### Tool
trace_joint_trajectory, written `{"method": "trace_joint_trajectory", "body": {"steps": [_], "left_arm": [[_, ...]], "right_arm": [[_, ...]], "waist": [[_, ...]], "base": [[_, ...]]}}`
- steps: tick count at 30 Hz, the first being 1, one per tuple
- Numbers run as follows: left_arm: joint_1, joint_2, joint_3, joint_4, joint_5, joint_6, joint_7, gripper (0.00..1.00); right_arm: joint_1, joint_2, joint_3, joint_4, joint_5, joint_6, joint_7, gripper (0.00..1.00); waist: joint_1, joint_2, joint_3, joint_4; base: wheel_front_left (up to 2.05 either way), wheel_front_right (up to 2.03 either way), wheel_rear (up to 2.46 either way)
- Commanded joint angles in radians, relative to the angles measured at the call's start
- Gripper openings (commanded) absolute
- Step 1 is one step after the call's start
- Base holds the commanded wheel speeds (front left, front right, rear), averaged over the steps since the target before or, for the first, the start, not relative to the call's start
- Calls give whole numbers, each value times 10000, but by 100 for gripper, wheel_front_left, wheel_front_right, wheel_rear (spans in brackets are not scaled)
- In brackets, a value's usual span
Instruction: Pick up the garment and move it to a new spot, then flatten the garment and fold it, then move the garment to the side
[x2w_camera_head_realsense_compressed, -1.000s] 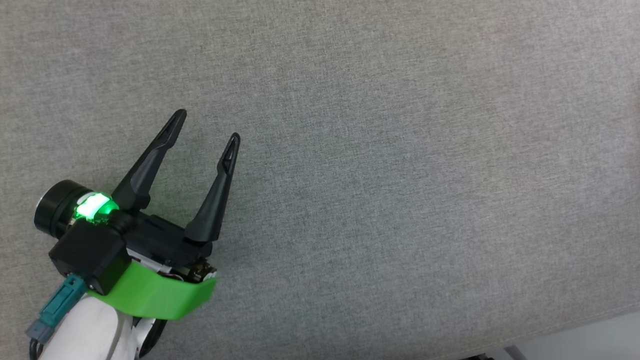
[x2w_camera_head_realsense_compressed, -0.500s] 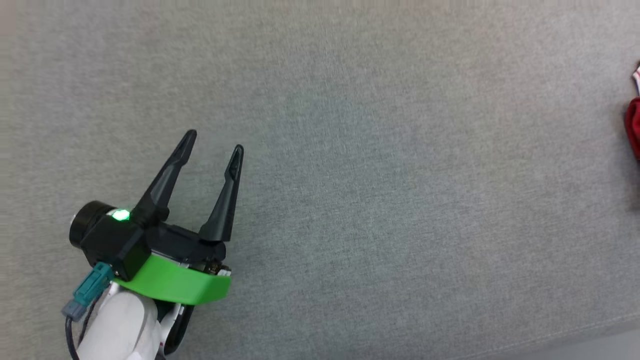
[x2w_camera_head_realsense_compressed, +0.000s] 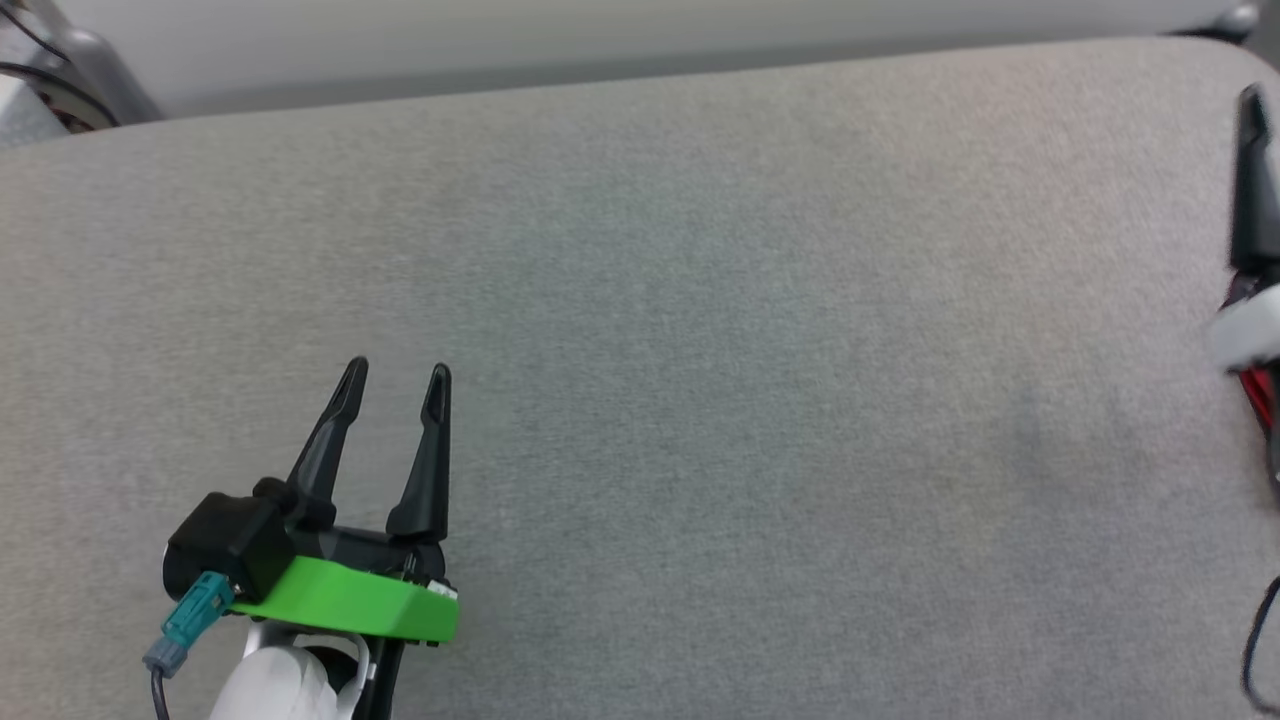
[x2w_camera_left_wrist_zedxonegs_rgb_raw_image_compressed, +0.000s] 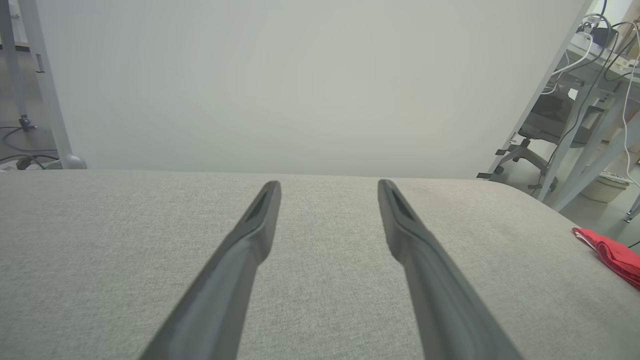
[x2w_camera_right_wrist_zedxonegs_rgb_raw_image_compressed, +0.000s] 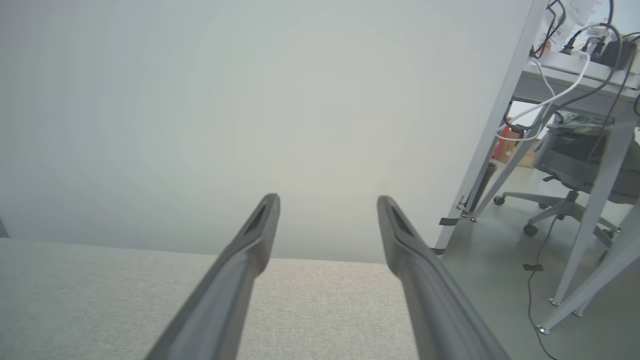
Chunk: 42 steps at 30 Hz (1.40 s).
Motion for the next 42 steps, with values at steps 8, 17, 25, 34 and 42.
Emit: {"method": "trace_joint_trajectory", "body": {"steps": [8,17,25,34,42], "left_arm": [[483,-495,566,635,360,-101,-56,100],[646,-723,707,1166,775,-161,-56,100],[714,-898,735,1338,886,-175,-56,100],[780,-943,753,1316,1061,-177,-57,100],[788,-955,763,1282,1232,-177,-57,100]], "right_arm": [[2728,1371,499,-1469,789,-9,-268,100],[4052,2043,755,-1306,810,-9,-861,100],[4641,2356,930,-1037,546,-9,-1222,100],[4602,2511,1091,-873,437,-9,-1361,100],[4552,2552,1020,-771,422,-9,-1392,100]], "waist": [[1,120,-1222,1145],[1,120,-1446,1315],[1,120,-1573,1352],[1,120,-1687,1285],[1,120,-1687,1234]], "base": [[0,0,0],[0,0,0],[0,0,0],[0,0,0],[0,0,0]]}}
